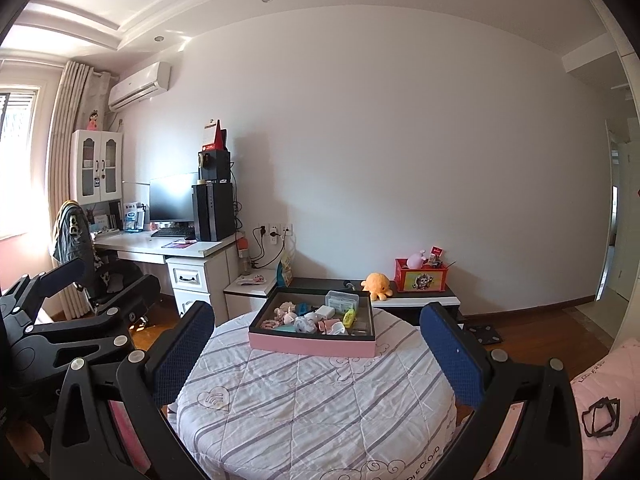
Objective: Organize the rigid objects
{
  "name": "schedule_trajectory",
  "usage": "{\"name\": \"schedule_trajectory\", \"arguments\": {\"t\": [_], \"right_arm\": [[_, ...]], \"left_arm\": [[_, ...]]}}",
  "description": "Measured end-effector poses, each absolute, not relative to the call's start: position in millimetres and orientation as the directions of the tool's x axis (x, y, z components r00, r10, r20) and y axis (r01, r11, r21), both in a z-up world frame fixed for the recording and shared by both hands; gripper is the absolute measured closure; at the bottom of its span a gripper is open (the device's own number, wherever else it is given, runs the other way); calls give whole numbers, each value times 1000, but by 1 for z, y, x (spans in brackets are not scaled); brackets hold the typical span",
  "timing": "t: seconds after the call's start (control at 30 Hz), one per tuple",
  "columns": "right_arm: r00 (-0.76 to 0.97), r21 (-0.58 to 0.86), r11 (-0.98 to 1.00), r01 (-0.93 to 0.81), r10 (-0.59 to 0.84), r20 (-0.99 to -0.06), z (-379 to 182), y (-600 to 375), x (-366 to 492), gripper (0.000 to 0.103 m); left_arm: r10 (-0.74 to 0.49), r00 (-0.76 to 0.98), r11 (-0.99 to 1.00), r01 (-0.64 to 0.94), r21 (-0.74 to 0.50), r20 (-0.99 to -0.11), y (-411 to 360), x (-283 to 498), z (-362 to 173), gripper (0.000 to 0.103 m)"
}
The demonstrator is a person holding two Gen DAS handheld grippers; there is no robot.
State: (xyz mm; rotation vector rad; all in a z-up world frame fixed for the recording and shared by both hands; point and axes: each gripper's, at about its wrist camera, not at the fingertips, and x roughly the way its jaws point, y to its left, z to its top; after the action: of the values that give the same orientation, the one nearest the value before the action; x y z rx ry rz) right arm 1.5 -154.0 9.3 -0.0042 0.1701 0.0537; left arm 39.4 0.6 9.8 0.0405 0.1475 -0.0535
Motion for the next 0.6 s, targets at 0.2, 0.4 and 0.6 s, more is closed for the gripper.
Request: {"name": "schedule_trajectory", "arguments": {"t": [0.2,0.4,0.6], "right_arm": [[989,-20,999,-25,22,-143,9,-151,-2,0],[990,-16,1000,-26,24,-135,8,-152,-2,0],[990,-12,1000,-28,26,-136,8,-153,-2,0]], "left_arm": [[-54,989,998,59,34,-140,-1,40,9,0],[-51,991,998,56,37,-127,-4,42,7,0],[-52,993,998,55,27,-108,-4,41,5,0]]}}
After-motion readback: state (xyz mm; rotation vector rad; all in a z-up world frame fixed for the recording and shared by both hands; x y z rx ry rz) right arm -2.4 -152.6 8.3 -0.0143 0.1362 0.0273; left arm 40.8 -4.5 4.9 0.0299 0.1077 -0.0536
